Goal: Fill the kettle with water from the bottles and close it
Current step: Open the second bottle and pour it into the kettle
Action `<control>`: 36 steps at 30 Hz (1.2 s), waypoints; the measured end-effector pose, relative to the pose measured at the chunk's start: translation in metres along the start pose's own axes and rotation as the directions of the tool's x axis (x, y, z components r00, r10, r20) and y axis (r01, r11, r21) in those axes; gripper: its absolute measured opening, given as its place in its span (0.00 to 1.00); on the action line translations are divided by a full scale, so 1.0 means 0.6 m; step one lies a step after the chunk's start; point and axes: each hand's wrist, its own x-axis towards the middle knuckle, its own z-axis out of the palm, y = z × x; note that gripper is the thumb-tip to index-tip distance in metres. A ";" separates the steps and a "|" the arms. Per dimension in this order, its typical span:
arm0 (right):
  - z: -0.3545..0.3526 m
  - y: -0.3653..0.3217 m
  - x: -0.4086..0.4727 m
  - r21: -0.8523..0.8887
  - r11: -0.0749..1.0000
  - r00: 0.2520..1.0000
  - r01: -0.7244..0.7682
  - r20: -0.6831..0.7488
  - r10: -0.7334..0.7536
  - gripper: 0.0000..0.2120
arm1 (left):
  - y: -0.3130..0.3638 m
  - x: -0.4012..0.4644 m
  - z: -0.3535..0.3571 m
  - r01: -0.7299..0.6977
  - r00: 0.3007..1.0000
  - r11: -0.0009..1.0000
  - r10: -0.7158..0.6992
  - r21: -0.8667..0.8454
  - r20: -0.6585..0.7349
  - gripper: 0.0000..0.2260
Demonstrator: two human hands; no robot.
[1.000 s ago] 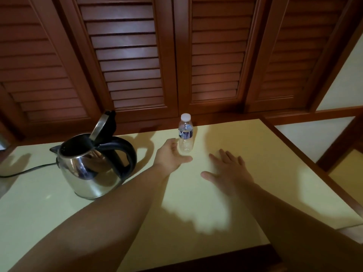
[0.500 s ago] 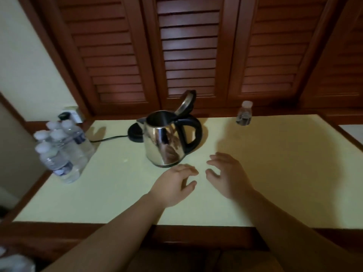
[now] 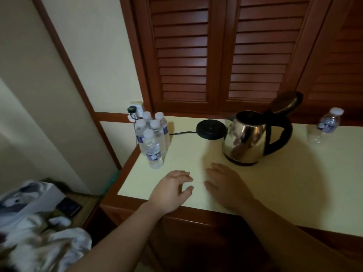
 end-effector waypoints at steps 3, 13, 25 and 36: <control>0.004 0.001 0.006 -0.062 0.998 1.000 -0.025 -0.001 0.025 0.29 | -0.030 -0.018 -0.031 0.034 0.998 0.999 -0.035 -0.018 -0.059 0.15; 0.002 -0.002 -0.008 -0.011 0.996 0.996 -0.084 0.024 0.084 0.28 | -0.096 -0.022 -0.092 0.415 0.805 0.859 -0.500 -0.298 -0.319 0.26; -0.018 0.000 -0.020 0.045 0.992 0.990 -0.114 0.093 0.110 0.29 | -0.049 0.020 -0.054 0.214 0.948 0.934 -0.270 -0.286 -0.171 0.29; -0.119 -0.010 -0.013 0.166 0.983 0.994 -0.079 -0.065 0.091 0.29 | 0.058 0.084 0.013 0.188 0.978 0.946 -0.204 -0.266 -0.035 0.19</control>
